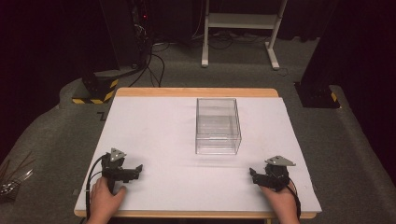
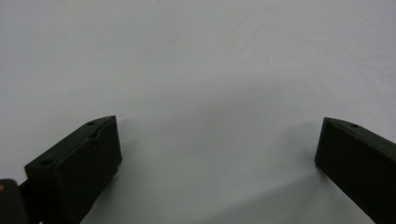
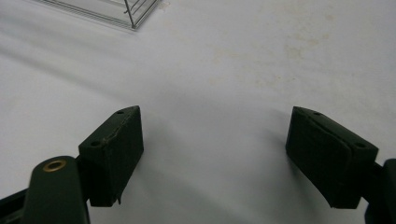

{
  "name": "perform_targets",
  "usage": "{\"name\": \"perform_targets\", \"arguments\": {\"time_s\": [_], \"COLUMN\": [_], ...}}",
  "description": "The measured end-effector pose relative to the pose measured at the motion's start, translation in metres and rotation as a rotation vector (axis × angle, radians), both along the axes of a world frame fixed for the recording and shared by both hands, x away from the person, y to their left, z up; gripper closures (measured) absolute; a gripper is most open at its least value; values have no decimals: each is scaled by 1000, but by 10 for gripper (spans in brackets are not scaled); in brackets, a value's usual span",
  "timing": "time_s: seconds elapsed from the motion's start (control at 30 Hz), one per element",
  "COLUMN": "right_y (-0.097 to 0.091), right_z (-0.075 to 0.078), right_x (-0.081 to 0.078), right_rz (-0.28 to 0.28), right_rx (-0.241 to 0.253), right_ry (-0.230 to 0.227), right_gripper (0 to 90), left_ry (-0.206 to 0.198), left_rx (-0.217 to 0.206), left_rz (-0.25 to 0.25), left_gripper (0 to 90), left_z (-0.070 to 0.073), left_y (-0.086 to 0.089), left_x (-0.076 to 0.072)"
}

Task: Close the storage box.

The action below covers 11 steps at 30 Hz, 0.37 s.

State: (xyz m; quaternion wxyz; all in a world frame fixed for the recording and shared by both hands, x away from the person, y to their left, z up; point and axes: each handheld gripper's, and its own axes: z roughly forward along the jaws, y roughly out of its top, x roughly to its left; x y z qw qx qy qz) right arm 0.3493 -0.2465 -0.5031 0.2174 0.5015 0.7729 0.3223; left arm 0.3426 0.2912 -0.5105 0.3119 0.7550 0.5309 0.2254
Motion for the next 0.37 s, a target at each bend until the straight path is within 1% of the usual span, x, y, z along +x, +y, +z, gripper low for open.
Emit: {"name": "perform_targets", "arguments": {"time_s": [0.03, 0.37], "right_y": [1, 0], "right_z": [0, 0], "right_x": [0, 0], "right_rz": [3, 3], "right_rx": [-7, -6], "right_ry": [-2, 0], "right_gripper": [190, 190], "left_ry": [0, -1], "left_rx": [0, 1], "left_rz": [0, 0], "left_gripper": [5, 5], "left_z": [0, 0], "left_y": [0, 0], "left_x": [0, 0]}}
